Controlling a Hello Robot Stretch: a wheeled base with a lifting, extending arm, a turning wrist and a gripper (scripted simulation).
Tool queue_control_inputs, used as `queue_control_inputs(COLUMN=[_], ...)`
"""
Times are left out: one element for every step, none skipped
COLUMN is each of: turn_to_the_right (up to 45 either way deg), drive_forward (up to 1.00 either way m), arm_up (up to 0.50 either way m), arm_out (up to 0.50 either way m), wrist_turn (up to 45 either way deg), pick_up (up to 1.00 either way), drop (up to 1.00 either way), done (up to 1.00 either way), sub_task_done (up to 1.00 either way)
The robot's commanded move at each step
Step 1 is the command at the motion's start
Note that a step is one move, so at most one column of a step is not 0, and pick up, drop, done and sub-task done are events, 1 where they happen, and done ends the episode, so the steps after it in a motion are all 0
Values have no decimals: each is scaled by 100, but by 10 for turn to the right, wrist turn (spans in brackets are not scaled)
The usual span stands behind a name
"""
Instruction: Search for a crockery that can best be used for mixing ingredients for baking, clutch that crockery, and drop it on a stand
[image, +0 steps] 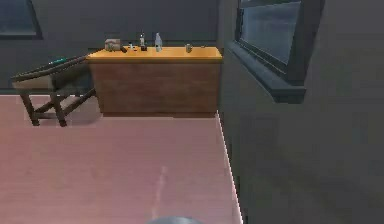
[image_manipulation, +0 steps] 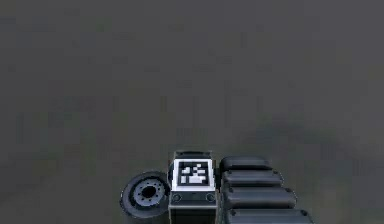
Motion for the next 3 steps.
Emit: queue_control_inputs(turn_to_the_right=[-450, -90, 0], drive_forward=[0, 0, 30], arm_up=[0, 0, 0], arm_out=[0, 0, 0], wrist_turn=[0, 0, 0], pick_up=[0, 0, 0], drop=[0, 0, 0], done=[0, 0, 0], sub_task_done=[0, 0, 0])
